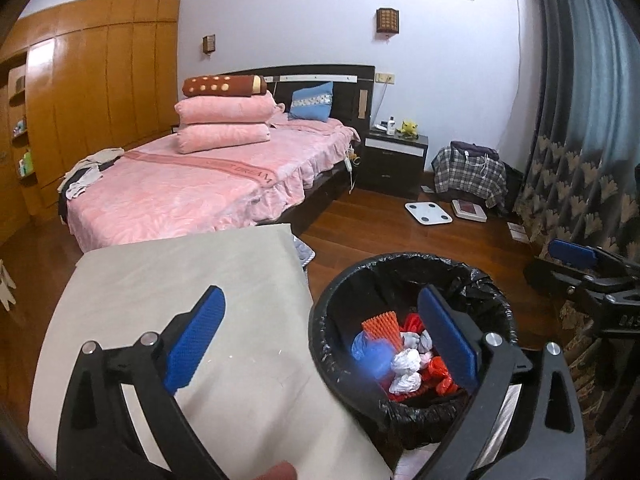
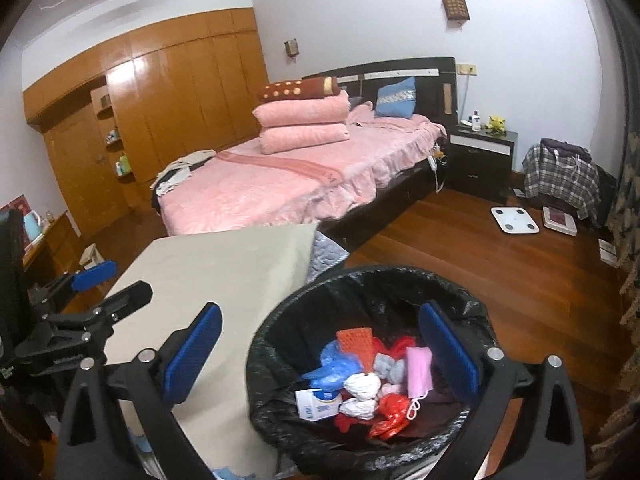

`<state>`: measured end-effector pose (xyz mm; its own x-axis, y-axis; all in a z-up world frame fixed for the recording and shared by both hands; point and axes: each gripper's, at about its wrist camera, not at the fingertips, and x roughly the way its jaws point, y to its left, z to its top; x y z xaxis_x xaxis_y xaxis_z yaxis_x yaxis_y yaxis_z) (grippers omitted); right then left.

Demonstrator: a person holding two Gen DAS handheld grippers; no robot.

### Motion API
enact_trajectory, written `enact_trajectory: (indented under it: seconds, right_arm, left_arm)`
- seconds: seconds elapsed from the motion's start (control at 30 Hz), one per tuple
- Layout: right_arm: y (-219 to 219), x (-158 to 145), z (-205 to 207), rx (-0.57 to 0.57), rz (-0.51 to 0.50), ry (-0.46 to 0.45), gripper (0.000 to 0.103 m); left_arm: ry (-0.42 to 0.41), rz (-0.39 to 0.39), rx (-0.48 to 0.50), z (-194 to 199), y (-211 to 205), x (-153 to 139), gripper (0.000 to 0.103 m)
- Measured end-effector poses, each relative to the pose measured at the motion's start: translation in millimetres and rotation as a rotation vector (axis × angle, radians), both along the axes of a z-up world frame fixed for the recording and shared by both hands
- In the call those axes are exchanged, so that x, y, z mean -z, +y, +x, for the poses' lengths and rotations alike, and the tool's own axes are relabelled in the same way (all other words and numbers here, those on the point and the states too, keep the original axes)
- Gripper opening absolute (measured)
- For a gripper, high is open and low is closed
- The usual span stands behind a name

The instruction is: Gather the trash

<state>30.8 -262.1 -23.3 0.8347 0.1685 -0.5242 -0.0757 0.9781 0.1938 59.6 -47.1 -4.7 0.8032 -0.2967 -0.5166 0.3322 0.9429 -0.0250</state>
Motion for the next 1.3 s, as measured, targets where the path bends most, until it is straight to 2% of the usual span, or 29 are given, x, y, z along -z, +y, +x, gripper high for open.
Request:
enact_trajectory:
  seconds: [0.43,1.3]
  right_arm:
    - [28,-14,-23,-0.038,-0.039,-0.039,0.097]
    - [38,-16,-23,-0.055,-0.05,-0.045,0.097]
  left_arm:
    - [-0.048,-0.033,-0.029,-37,16,-15,0.094]
    - [-0.059,-0.036,-0.034,-46,23,-14,0.094]
